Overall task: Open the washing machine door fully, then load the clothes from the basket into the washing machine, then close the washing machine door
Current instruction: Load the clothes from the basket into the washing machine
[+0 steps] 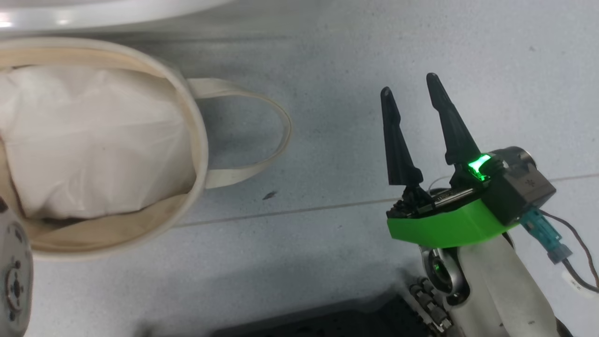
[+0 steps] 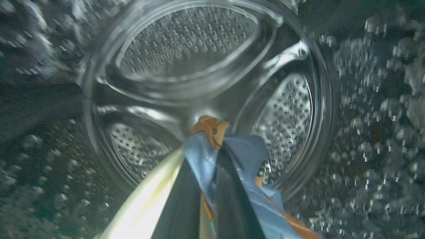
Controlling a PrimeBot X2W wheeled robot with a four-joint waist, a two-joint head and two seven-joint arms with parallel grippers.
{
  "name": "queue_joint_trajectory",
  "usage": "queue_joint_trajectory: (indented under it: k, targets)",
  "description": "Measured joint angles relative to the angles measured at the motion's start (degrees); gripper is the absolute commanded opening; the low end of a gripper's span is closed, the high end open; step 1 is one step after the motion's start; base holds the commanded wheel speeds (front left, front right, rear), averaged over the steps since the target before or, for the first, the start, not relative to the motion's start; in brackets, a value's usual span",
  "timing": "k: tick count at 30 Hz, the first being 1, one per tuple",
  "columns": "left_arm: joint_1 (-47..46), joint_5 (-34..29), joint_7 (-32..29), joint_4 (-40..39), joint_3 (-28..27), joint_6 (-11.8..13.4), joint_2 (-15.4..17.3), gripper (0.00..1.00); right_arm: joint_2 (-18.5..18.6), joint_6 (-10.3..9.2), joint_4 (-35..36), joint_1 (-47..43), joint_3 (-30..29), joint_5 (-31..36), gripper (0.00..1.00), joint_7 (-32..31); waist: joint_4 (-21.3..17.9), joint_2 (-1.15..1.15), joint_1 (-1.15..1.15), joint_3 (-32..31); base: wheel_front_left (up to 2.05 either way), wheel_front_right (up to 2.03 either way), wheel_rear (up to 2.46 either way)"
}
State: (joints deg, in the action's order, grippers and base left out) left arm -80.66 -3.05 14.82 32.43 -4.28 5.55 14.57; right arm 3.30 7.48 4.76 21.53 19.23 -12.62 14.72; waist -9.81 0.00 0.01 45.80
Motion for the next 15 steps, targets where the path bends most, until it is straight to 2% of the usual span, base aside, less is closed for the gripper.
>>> queue_joint_trajectory:
  k: [5, 9, 10, 11, 15]
  targets:
    - [-2.32, -0.56, 0.00, 7.21, 1.52, 1.62, 1.41, 0.00, 0.00, 0.00, 0.26, 0.52, 0.08, 0.46, 1.00, 0.00, -0.79, 0.00, 0.00, 3.18, 0.00, 0.00, 0.00]
    - [-3.85, -0.62, 0.00, 9.68, 2.16, 2.60, 1.45, 0.00, 0.00, 0.00, 0.44, 0.52, -0.01, 1.01, 1.00, 0.00, -0.60, 0.00, 0.00, 4.33, 0.00, 0.00, 0.00]
    - [-4.55, -0.30, 0.00, 10.74, 2.23, 2.61, 1.15, 0.12, 0.00, 0.00, 0.43, 0.51, -0.11, 1.29, 1.00, 0.00, -0.29, 0.00, 0.00, 4.50, 0.00, 0.00, 0.00]
    - [-5.30, 0.64, 0.00, 11.60, 1.89, 2.96, 0.66, 1.00, 0.00, 0.00, 0.46, 0.52, -0.12, 1.63, 1.00, 0.00, 0.09, 0.00, -0.01, 4.67, 0.00, 0.00, 0.00]
    - [-7.27, 1.94, 0.00, 12.18, 2.38, 2.42, -0.65, 1.00, -0.01, 0.00, 0.58, 0.53, -0.55, 1.99, 1.00, 0.00, 1.67, 0.00, -0.01, 5.27, 0.00, 0.00, 0.00]
